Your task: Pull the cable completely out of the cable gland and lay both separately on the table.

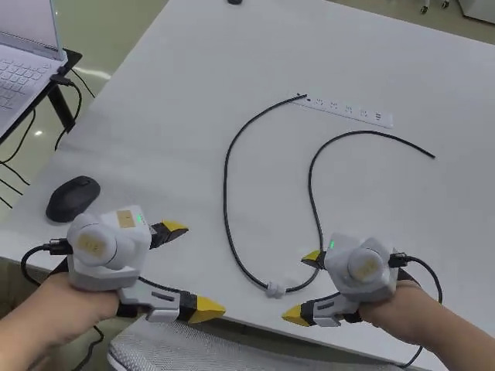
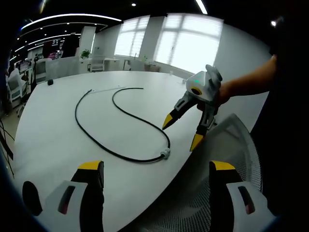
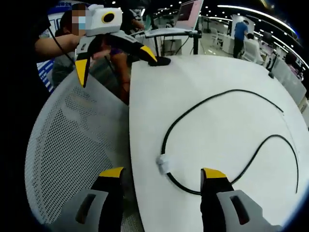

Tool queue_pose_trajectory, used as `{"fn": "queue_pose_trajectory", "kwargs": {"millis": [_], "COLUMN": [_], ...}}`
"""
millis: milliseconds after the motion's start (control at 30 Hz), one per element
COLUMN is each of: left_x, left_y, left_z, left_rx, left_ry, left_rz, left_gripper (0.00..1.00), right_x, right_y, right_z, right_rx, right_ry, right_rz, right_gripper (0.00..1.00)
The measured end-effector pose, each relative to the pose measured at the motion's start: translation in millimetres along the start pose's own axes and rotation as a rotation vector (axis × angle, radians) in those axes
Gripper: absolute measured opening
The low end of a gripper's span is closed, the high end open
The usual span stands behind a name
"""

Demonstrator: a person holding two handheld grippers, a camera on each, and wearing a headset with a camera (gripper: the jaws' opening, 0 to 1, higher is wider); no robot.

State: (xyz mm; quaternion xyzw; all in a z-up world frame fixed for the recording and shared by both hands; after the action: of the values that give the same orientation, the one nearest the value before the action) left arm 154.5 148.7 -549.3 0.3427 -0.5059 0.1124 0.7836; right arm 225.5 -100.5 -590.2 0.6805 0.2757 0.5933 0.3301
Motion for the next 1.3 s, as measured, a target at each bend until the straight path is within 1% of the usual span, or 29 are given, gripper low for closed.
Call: {"fn": "queue_pose_trajectory", "kwargs": {"millis": [67,100,133,300,400,500,600,800,900,1000,1133,1300], "left_x": [-1.6,-2.2,-2.2,-1.4,-2.2,-3.1,-2.5,-2.6,-1.9,-1.9,-2.2,-2.6], "left_y": [-0.3,-0.4,-0.5,-1.3,-2.4,-3.7,-4.2,-4.8,-4.9,-5.4,-6.1,-6.7], "left_z": [-1.0,-1.3,-1.4,-2.9,-2.9,-2.7,-3.0,-6.0,-7.5,-7.7,-8.0,-8.2], "left_rx": [-0.002,-0.003,-0.003,-0.003,-0.005,-0.010,-0.011,-0.011,-0.008,-0.010,-0.012,-0.012], "left_ry": [0.005,0.006,0.006,0.007,0.007,0.005,0.010,0.013,0.016,0.016,0.022,0.025], "left_rz": [-0.004,-0.008,-0.008,-0.006,-0.013,-0.022,-0.020,-0.028,-0.022,-0.028,-0.030,-0.032], "left_gripper": [0.90,0.89,0.89,0.89,0.89,0.89,0.88,0.88,0.88,0.87,0.87,0.86], "right_x": [0.6,-0.2,-2.2,-8.0,-9.9,-10.8,-12.7,-11.0,-12.4,-11.9,-10.1,-10.3], "right_y": [-3.0,-5.4,-7.5,-15.3,-19.0,-23.4,-27.7,-29.9,-31.5,-31.9,-34.3,-38.6], "right_z": [0.5,1.3,3.0,6.5,9.2,10.5,13.1,15.0,17.0,19.0,18.7,18.2], "right_rx": [0.007,0.015,0.015,0.037,0.041,0.061,0.069,0.073,0.080,0.084,0.098,0.113], "right_ry": [0.002,0.022,0.045,0.049,0.051,0.069,0.078,0.074,0.080,0.080,0.080,0.087], "right_rz": [-0.002,-0.009,-0.035,-0.072,-0.083,-0.092,-0.110,-0.097,-0.109,-0.106,-0.099,-0.112], "right_gripper": [0.59,0.57,0.55,0.48,0.45,0.38,0.35,0.29,0.27,0.23,0.19,0.13]}}
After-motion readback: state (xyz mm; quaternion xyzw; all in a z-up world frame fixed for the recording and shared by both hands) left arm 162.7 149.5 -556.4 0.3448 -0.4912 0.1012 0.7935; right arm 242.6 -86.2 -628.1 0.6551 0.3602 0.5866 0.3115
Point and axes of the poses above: the centre of the closed fingertips' face, and the gripper's own axes: y roughly backward along the fingers, z roughly to its right, x roughly out of its top, the point moved 10 cm from there along y, roughly backward along the fingers, and after that the axes turned 5 degrees about z, right-handed, at the moved point
